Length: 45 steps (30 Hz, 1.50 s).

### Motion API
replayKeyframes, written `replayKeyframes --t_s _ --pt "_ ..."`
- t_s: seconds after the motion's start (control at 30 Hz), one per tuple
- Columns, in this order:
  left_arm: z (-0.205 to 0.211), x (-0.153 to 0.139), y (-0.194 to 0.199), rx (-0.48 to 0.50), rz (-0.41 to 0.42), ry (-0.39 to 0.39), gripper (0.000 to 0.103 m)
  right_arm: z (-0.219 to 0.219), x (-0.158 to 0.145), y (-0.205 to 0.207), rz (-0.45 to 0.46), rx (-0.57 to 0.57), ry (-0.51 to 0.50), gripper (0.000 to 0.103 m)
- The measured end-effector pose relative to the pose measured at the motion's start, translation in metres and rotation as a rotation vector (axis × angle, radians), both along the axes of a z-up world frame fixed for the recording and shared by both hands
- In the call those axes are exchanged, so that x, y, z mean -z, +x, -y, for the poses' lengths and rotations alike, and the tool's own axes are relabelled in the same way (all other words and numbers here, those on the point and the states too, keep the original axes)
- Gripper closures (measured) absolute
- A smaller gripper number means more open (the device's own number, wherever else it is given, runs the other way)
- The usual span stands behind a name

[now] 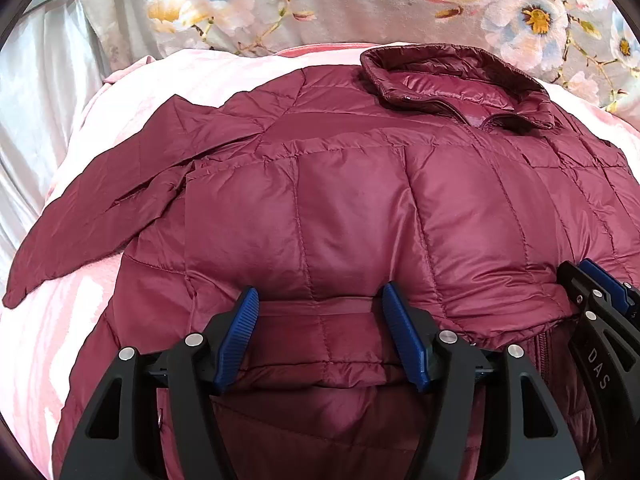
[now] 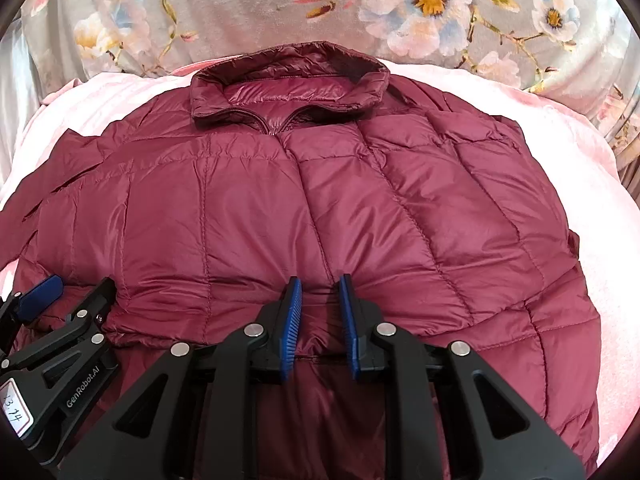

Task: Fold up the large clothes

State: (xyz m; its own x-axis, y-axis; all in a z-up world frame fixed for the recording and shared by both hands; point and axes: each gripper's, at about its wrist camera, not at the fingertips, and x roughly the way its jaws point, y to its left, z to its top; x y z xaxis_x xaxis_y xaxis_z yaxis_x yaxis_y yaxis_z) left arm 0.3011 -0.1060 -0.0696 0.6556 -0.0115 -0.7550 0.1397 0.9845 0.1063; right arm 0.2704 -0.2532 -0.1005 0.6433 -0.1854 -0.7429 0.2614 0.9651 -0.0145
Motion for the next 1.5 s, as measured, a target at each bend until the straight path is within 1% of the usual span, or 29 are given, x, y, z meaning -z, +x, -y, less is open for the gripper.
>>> replayKeyframes --t_s 0.27,0.37,0.43,0.47,0.53,0.6,0.63,0.67,0.7,0.73,0.77,0.83,0.93,1.0,1.1,1.2,1.27,1.3,1.33,1.37,1.4,1.43,1.47,1.5 --pt "0.000 0.000 0.000 -0.002 0.001 0.004 0.039 0.000 0.000 0.001 0.000 0.000 0.000 0.084" --pt "-0.002 -0.001 0.001 -0.006 -0.001 0.001 0.037 0.000 -0.001 0.001 -0.001 -0.001 0.000 0.084" --pt "-0.007 -0.002 0.002 -0.011 -0.009 -0.026 0.034 0.000 -0.001 0.001 0.000 -0.001 0.003 0.084" --pt "-0.012 -0.004 0.003 -0.011 -0.018 -0.054 0.033 0.000 -0.001 0.001 0.001 -0.001 0.007 0.084" --pt "-0.030 -0.010 0.003 -0.012 -0.048 -0.143 0.033 0.003 -0.001 0.000 0.006 -0.001 0.024 0.084" --pt "-0.055 -0.019 0.000 -0.033 -0.071 -0.221 0.033 0.005 -0.008 -0.008 0.023 0.008 0.039 0.075" --pt "-0.076 -0.027 -0.003 -0.064 -0.079 -0.256 0.033 0.003 -0.012 -0.013 0.033 0.010 0.033 0.065" --pt "-0.095 -0.033 -0.006 -0.087 -0.076 -0.280 0.033 0.001 -0.018 -0.020 0.047 0.009 0.015 0.059" --pt "-0.114 -0.039 -0.009 -0.107 -0.068 -0.304 0.031 -0.006 -0.025 -0.030 0.070 0.003 -0.022 0.057" --pt "-0.140 -0.046 -0.011 -0.139 -0.056 -0.325 0.027 -0.011 -0.030 -0.037 0.082 -0.005 -0.043 0.052" --pt "-0.164 -0.050 -0.011 -0.178 -0.050 -0.330 0.025 -0.017 -0.034 -0.044 0.093 -0.017 -0.062 0.048" --pt "-0.219 -0.051 -0.008 -0.279 -0.053 -0.344 0.024 -0.029 -0.038 -0.059 0.105 -0.043 -0.075 0.046" --pt "-0.298 -0.043 0.002 -0.443 -0.069 -0.345 0.024 -0.041 -0.035 -0.074 0.102 -0.062 -0.054 0.044" --pt "-0.351 -0.037 0.005 -0.555 -0.066 -0.372 0.024 -0.046 -0.031 -0.083 0.101 -0.067 -0.033 0.044" --pt "-0.411 -0.031 0.007 -0.675 -0.049 -0.407 0.024 -0.051 -0.028 -0.088 0.105 -0.068 -0.024 0.044" --pt "-0.447 -0.026 0.010 -0.750 -0.039 -0.440 0.024 -0.055 -0.022 -0.089 0.087 -0.062 -0.019 0.043" --pt "-0.464 -0.019 0.014 -0.777 -0.054 -0.488 0.028 -0.055 -0.018 -0.090 0.077 -0.055 -0.012 0.043" --pt "-0.468 -0.017 0.017 -0.773 -0.060 -0.516 0.039 -0.054 -0.017 -0.090 0.074 -0.049 -0.007 0.043" --pt "-0.469 -0.017 0.021 -0.768 -0.072 -0.530 0.059 -0.054 -0.016 -0.091 0.074 -0.045 -0.005 0.043" --pt "-0.465 -0.020 0.023 -0.756 -0.071 -0.520 0.069 -0.053 -0.016 -0.091 0.075 -0.041 -0.004 0.043" --pt "-0.456 -0.027 0.029 -0.724 -0.062 -0.490 0.091 -0.053 -0.017 -0.092 0.077 -0.036 -0.003 0.043" --pt "-0.449 -0.033 0.034 -0.700 -0.053 -0.469 0.102 -0.052 -0.017 -0.093 0.078 -0.034 -0.002 0.043" --pt "-0.442 -0.041 0.038 -0.674 -0.036 -0.455 0.102 -0.053 -0.017 -0.094 0.080 -0.032 -0.002 0.043" --pt "-0.426 -0.056 0.040 -0.635 -0.004 -0.432 0.102 -0.052 -0.018 -0.095 0.082 -0.029 -0.002 0.043"
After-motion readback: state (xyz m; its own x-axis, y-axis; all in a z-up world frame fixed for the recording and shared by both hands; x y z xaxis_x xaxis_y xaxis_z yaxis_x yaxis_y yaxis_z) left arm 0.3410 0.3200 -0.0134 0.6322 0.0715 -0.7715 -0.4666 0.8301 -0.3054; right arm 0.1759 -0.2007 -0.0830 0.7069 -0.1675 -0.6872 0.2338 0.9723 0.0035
